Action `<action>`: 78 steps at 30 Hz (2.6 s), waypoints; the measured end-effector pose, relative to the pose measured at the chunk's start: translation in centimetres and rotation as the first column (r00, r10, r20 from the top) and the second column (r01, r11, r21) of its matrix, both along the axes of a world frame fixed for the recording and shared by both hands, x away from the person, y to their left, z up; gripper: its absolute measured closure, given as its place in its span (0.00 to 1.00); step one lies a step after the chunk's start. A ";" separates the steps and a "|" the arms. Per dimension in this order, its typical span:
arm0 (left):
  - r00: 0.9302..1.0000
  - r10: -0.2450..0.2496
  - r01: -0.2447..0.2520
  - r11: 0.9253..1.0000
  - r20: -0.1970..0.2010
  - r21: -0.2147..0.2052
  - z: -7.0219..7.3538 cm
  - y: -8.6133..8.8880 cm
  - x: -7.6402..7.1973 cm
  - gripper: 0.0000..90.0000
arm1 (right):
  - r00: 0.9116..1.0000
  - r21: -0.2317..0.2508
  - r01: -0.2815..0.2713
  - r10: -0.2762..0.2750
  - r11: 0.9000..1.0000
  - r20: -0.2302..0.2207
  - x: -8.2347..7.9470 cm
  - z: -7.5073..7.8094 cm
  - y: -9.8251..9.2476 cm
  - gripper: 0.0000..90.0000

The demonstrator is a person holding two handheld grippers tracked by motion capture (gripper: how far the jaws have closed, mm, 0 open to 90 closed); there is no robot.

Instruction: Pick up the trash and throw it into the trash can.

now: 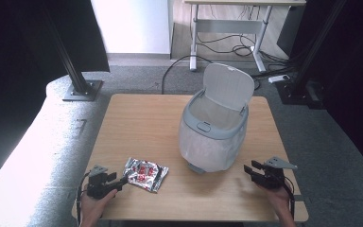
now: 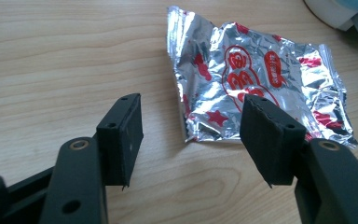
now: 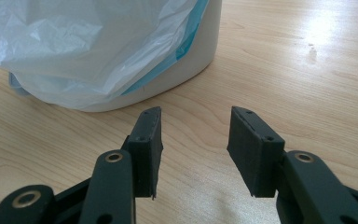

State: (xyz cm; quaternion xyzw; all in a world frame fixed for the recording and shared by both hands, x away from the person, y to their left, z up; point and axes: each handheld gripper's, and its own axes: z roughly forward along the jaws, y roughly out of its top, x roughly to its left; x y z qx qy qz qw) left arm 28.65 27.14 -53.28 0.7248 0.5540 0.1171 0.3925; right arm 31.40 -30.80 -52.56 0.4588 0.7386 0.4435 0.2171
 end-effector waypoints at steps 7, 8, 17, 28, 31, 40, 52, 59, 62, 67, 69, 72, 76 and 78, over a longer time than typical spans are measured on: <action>1.000 0.006 -0.005 1.000 -0.027 0.022 -0.5 -0.4 0.5 0.51 | 1.000 -0.005 -0.002 0.002 1.000 0.001 0.0 0.0 0.1 0.60; 1.000 0.006 -0.005 1.000 -0.031 0.020 -0.6 -0.3 0.6 0.52 | 1.000 -0.004 -0.001 0.001 1.000 0.002 0.0 0.0 0.1 0.60; 0.999 -0.030 0.030 1.000 -0.021 0.000 -0.9 -0.4 0.9 0.80 | 1.000 -0.002 -0.001 0.001 1.000 -0.002 0.0 -0.1 0.1 0.59; 0.999 -0.047 0.047 0.999 0.010 0.018 -0.6 -0.5 0.6 0.99 | 1.000 0.003 0.010 -0.010 1.000 0.002 0.0 -0.1 -0.2 0.59; 0.999 -0.053 0.052 0.998 0.013 0.020 -0.5 -0.6 0.6 1.00 | 1.000 0.002 0.012 -0.012 1.000 0.002 0.0 -0.1 -0.3 0.60; 0.996 -0.064 0.067 0.997 0.067 -0.037 0.6 -0.3 0.0 1.00 | 1.000 0.002 0.015 -0.015 1.000 0.006 0.0 -0.1 -0.4 0.60; 0.991 -0.062 0.075 0.991 0.123 -0.107 2.2 0.6 -0.6 1.00 | 1.000 -0.001 0.017 -0.017 1.000 0.002 0.0 -0.2 -0.4 0.60; 0.987 -0.078 0.093 0.990 0.140 -0.103 3.3 0.5 -0.5 1.00 | 1.000 0.002 0.020 -0.020 1.000 -0.002 0.0 -0.2 -0.5 0.60; 0.986 -0.083 0.100 0.989 0.148 -0.113 3.8 0.7 -0.4 1.00 | 1.000 0.000 0.019 -0.019 1.000 -0.010 0.1 -0.5 -0.5 0.60; 0.982 -0.080 0.105 0.984 0.171 -0.144 5.2 1.4 -0.5 1.00 | 1.000 -0.035 0.003 -0.004 0.999 -0.029 0.6 -1.4 -0.1 0.57; 0.980 -0.082 0.109 0.984 0.180 -0.143 5.9 1.4 -0.5 1.00 | 0.999 -0.053 0.002 -0.005 0.999 -0.045 0.9 -1.7 0.1 0.56; 0.976 -0.098 0.126 0.983 0.196 -0.136 7.0 1.1 -0.6 1.00 | 0.998 -0.060 0.006 -0.010 0.998 -0.058 1.2 -2.0 0.1 0.55; 0.970 -0.118 0.151 0.978 0.214 -0.142 8.3 0.7 -0.5 1.00 | 0.997 -0.072 0.008 -0.014 0.997 -0.076 1.4 -2.4 0.1 0.55; 0.966 -0.128 0.164 0.976 0.226 -0.146 9.1 0.4 -0.4 1.00 | 0.996 -0.082 0.011 -0.018 0.997 -0.091 1.5 -2.5 0.1 0.54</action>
